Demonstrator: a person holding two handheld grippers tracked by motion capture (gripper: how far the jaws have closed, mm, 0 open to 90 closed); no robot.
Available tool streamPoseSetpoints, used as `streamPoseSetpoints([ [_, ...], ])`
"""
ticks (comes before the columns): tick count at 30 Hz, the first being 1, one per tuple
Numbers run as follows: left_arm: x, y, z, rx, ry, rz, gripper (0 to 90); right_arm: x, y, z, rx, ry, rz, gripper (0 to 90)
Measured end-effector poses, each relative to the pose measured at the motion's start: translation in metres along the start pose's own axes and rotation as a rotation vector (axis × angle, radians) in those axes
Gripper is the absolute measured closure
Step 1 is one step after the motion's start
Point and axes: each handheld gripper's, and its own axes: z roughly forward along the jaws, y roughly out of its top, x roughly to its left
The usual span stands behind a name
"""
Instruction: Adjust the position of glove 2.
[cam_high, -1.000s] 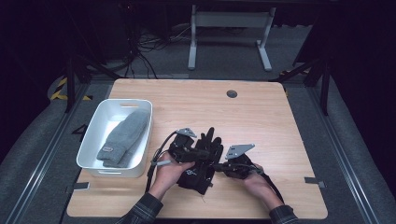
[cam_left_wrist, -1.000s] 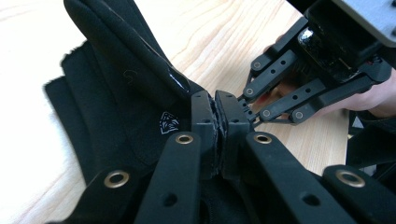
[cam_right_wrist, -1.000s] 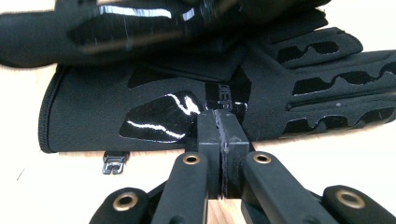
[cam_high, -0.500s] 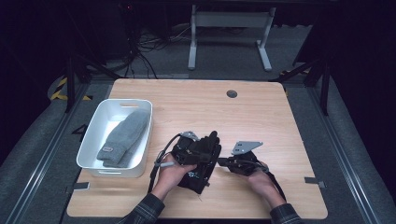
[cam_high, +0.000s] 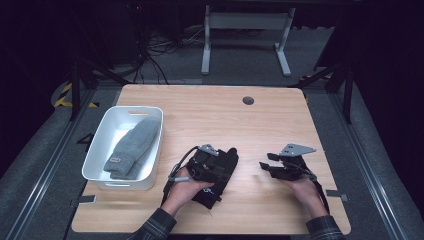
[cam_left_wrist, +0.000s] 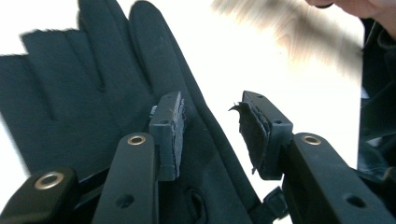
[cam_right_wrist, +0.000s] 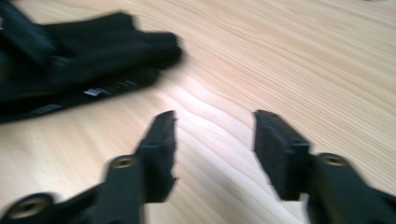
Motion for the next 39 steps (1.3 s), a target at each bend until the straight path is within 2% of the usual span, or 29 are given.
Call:
streamPoseSetpoints([
  [2, 0.000, -0.001, -0.004, -0.008, 0.022, 0.004, 57.0, -0.010, -0.007, -0.004, 0.010, -0.034, 0.022, 39.9],
  [4, 0.002, -0.002, -0.009, -0.014, 0.082, 0.002, 49.3, -0.019, -0.013, -0.008, 0.024, -0.069, 0.046, 35.8],
  [6, 0.005, -0.003, -0.012, -0.020, 0.122, 0.007, 41.3, -0.028, -0.019, -0.013, 0.034, -0.101, 0.064, 32.2],
  [8, 0.008, -0.005, -0.016, -0.023, 0.151, 0.005, 35.8, -0.034, -0.024, -0.016, 0.044, -0.116, 0.077, 31.2],
  [11, 0.015, -0.008, -0.018, -0.002, 0.209, -0.020, 26.4, -0.041, -0.032, -0.019, 0.058, -0.132, 0.092, 29.8],
  [12, 0.018, -0.009, -0.018, 0.006, 0.220, -0.029, 23.9, -0.043, -0.035, -0.020, 0.064, -0.140, 0.095, 29.2],
  [15, 0.026, -0.011, -0.019, -0.011, 0.219, -0.043, 24.6, -0.046, -0.041, -0.022, 0.070, -0.141, 0.103, 29.0],
  [17, 0.032, -0.012, -0.022, -0.029, 0.226, -0.045, 32.2, -0.048, -0.042, -0.023, 0.072, -0.146, 0.106, 29.0],
  [18, 0.034, -0.013, -0.024, -0.047, 0.225, -0.050, 42.3, -0.048, -0.042, -0.024, 0.066, -0.150, 0.107, 29.0],
  [20, 0.038, -0.012, -0.026, -0.060, 0.251, -0.066, 59.0, -0.048, -0.041, -0.024, 0.062, -0.152, 0.105, 29.0],
  [21, 0.039, -0.012, -0.027, -0.055, 0.267, -0.073, 67.3, -0.048, -0.041, -0.023, 0.064, -0.150, 0.104, 29.0],
  [23, 0.042, -0.010, -0.024, -0.028, 0.304, -0.083, 78.2, -0.047, -0.041, -0.022, 0.070, -0.146, 0.100, 29.0],
  [26, 0.045, -0.008, -0.017, 0.002, 0.334, -0.089, 87.9, -0.046, -0.041, -0.021, 0.076, -0.142, 0.091, 29.1],
  [28, 0.048, -0.006, -0.010, 0.045, 0.338, -0.087, 89.6, -0.046, -0.041, -0.020, 0.078, -0.143, 0.092, 29.1],
  [30, 0.050, -0.003, -0.004, 0.066, 0.329, -0.090, 89.7, -0.046, -0.041, -0.020, 0.083, -0.143, 0.092, 29.2],
  [32, 0.050, -0.001, 0.001, 0.064, 0.322, -0.083, 89.9, -0.046, -0.042, -0.020, 0.085, -0.142, 0.090, 29.2],
  [37, 0.044, 0.010, 0.013, 0.086, 0.257, -0.037, 89.9, -0.046, -0.041, -0.020, 0.082, -0.145, 0.090, 29.5],
  [38, 0.044, 0.010, 0.013, 0.086, 0.257, -0.037, 89.9, -0.046, -0.041, -0.020, 0.082, -0.145, 0.090, 29.5],
  [39, 0.040, 0.014, 0.019, 0.088, 0.239, -0.019, 89.9, -0.046, -0.042, -0.019, 0.083, -0.143, 0.091, 29.5],
])
